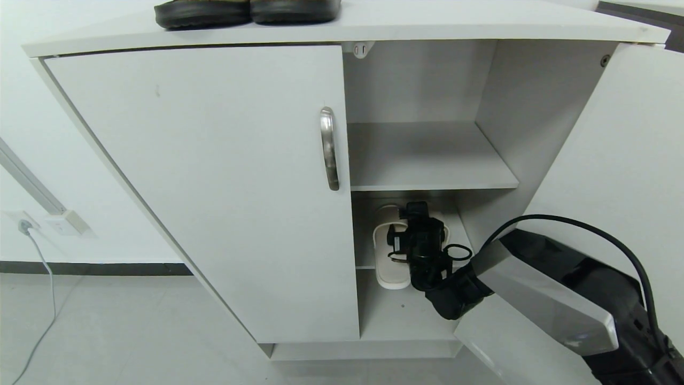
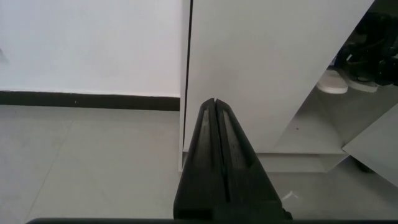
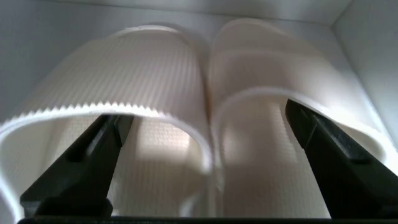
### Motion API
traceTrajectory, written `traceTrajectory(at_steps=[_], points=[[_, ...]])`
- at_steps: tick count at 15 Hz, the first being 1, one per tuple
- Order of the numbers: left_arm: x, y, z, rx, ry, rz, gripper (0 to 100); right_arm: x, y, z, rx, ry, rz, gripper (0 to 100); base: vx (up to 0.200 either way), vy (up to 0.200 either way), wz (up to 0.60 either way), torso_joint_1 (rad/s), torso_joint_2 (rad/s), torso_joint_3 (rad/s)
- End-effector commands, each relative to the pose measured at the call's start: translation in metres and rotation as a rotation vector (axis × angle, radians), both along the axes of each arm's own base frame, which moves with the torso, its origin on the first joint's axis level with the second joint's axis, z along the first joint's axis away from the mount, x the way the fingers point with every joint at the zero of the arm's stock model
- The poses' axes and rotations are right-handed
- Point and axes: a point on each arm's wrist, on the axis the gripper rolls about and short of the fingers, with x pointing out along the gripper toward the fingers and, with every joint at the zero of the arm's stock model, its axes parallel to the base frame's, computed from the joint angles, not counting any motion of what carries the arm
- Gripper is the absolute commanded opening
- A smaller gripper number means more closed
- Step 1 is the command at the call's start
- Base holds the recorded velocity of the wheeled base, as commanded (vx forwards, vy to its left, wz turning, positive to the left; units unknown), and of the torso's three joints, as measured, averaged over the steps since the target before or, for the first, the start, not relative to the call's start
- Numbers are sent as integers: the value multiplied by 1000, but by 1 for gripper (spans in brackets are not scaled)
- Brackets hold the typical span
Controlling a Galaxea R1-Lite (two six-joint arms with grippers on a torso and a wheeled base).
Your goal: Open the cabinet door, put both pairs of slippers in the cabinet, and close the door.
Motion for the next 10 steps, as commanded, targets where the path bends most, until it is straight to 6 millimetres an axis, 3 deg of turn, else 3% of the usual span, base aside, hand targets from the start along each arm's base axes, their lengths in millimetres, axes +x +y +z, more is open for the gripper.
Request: traceTrajectory(at_steps=[1, 10], points=[[0, 0, 0, 1, 1, 1, 0, -18, -6, 19, 3, -5, 11, 100, 0, 0, 0, 0, 0, 0], [0, 0, 0, 1, 1, -1, 0, -113, -21, 19, -6, 3, 117, 100, 0, 0, 0, 0, 0, 0]])
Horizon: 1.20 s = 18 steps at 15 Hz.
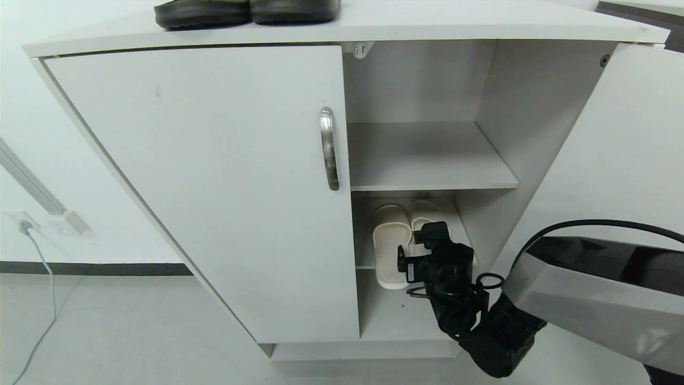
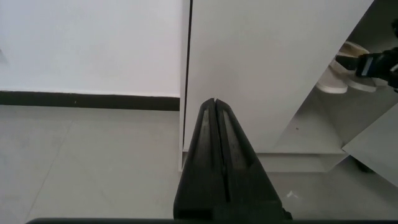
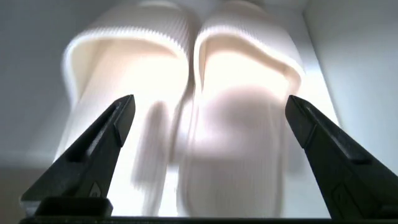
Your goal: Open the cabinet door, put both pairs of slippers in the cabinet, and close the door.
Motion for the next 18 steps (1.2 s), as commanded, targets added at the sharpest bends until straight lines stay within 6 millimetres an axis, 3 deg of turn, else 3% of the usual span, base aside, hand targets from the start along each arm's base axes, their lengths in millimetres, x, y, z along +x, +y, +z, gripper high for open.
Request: traceTrajectory(at_steps=[1, 6, 12, 18], points=[[0, 0, 0, 0, 1, -1, 0, -31, 0, 7, -6, -1, 54, 100, 0, 0, 0, 0, 0, 0], [0, 0, 0, 0, 1, -1, 0, -53, 0, 10, -28, 9, 103, 100, 0, 0, 0, 0, 0, 0], [0, 0, 0, 1, 1, -1, 0, -57, 1, 9, -38, 14, 125, 100, 0, 0, 0, 0, 0, 0], [0, 0, 0, 1, 1, -1, 0, -56, 2, 8, -56, 12, 140, 100, -200, 0, 0, 0, 3, 4]])
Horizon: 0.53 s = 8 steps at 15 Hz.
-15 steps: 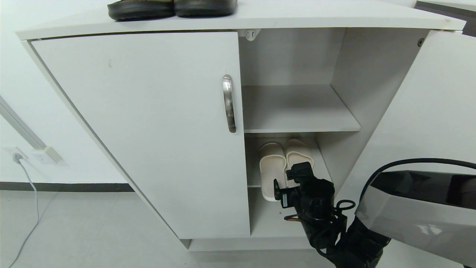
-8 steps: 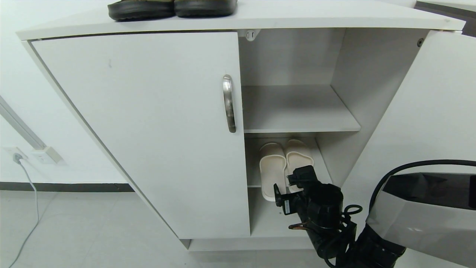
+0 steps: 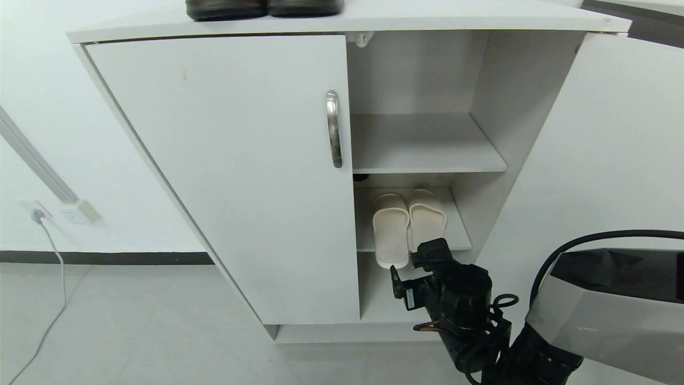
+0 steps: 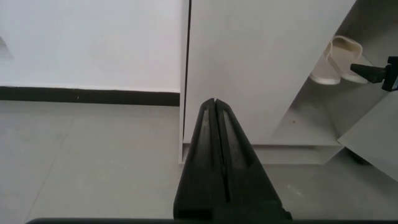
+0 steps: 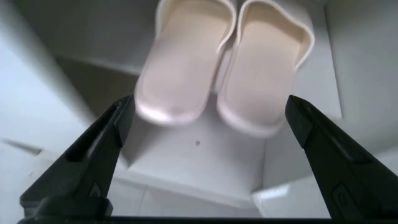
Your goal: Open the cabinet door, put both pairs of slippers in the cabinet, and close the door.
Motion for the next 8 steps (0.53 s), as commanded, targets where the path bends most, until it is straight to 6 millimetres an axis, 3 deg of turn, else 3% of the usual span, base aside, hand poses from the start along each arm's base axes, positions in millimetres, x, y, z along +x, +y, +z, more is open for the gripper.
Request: traceTrajectory(at_steps=[1, 8], points=[[0, 0, 0, 0, 1, 2, 0, 0, 0, 0, 0, -1, 3, 100, 0, 0, 0, 0, 0, 0], [0, 0, 0, -1, 1, 2, 0, 2, 2, -3, -8, 8, 20, 100, 0, 0, 0, 0, 0, 0]])
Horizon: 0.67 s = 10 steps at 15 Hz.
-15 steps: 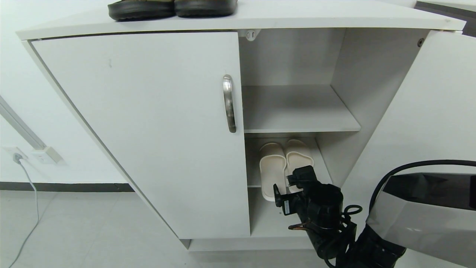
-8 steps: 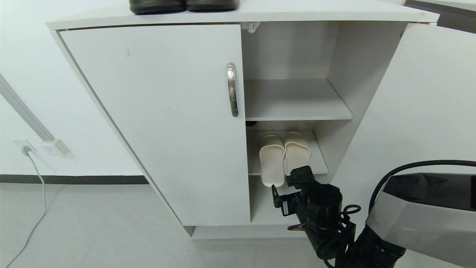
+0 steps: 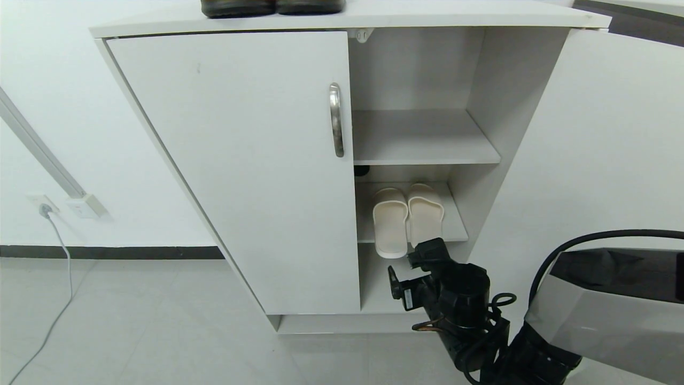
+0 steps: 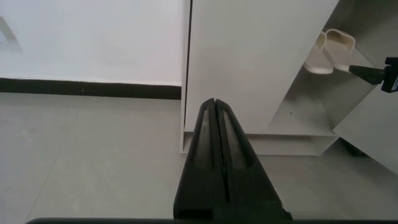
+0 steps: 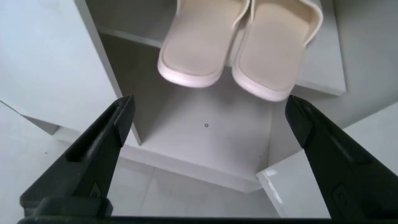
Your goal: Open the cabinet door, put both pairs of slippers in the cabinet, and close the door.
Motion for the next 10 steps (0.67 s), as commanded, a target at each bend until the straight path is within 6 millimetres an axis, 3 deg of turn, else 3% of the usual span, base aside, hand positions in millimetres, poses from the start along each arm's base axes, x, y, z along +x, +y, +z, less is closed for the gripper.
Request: traceTrajectory(at_steps=[1, 10], points=[[0, 0, 0, 0, 1, 1, 0, 1, 1, -5, -7, 9, 2, 100, 0, 0, 0, 0, 0, 0], [0, 0, 0, 8, 3, -1, 0, 2, 0, -5, -7, 9, -3, 100, 0, 0, 0, 0, 0, 0]])
